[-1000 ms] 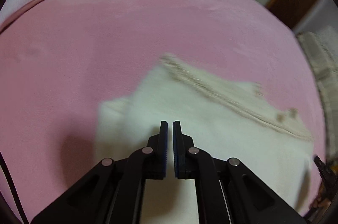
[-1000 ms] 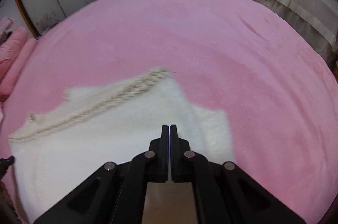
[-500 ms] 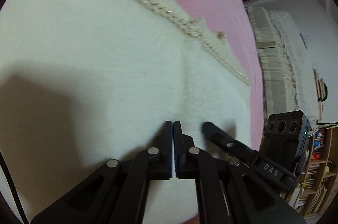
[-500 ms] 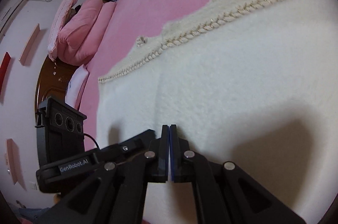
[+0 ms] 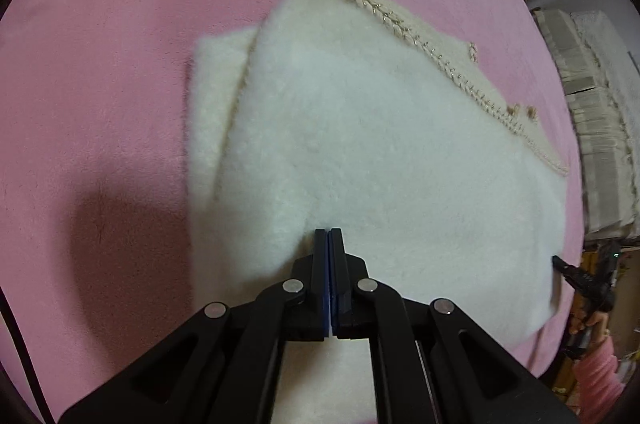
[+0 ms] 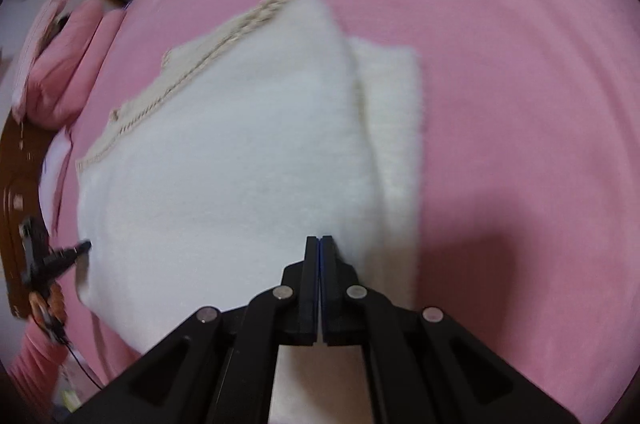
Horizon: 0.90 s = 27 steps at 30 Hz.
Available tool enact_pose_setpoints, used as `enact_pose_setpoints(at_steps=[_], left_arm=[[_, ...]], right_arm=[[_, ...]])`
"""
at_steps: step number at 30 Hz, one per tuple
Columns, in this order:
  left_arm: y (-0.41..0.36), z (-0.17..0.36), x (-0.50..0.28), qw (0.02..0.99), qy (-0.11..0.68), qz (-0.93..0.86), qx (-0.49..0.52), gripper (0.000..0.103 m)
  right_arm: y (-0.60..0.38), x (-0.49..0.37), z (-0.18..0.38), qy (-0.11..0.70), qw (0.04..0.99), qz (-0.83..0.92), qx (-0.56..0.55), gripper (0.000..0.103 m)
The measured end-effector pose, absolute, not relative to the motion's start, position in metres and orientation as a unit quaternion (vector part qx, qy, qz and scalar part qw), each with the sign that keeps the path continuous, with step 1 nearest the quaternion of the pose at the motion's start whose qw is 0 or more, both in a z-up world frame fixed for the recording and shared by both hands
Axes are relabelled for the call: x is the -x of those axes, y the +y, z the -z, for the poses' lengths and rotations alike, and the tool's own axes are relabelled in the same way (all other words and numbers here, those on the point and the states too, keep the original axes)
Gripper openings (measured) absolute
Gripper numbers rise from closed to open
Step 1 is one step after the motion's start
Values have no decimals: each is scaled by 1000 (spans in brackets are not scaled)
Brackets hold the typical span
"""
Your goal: Fold large clothes
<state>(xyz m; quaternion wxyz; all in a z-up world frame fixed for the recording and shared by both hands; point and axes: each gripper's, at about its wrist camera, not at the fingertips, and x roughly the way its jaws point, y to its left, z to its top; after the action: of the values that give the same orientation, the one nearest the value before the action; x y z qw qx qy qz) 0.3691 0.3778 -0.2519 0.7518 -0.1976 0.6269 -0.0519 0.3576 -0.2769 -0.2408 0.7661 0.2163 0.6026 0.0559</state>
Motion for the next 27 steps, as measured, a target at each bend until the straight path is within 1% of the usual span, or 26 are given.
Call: enact_pose_setpoints(at_steps=[2,7,11,13,16,21,25,27], left_arm=[[370,257,-372,752,624,34,207,1],[370,268,-363,732,615,28,291,1],[370,275,-362,720,609,27,333,1],[364,275,-360,724,605,27,330,1],[354,275,-359,733,597,24,325,1],[355,272,-353,742,585,20,327,1],[350,272,-348,752,572,4,327,1],[344,271,-348,754,571,-9,326,1]], right_arm=[[-275,-357,243,603,764,-30,-227,0],[-228,-363,218,590,794,18,-143,0],[-176,-375,204,568,795,-71,-200,0],[-141,-387,205,571,782,-116,-219,0],[-98,-405,212,593,762,-139,-219,0],[-53,-423,222,626,741,-122,-210,0],[-17,-441,241,670,724,-93,-136,0],[-5,-453,249,684,716,-74,-120,0]])
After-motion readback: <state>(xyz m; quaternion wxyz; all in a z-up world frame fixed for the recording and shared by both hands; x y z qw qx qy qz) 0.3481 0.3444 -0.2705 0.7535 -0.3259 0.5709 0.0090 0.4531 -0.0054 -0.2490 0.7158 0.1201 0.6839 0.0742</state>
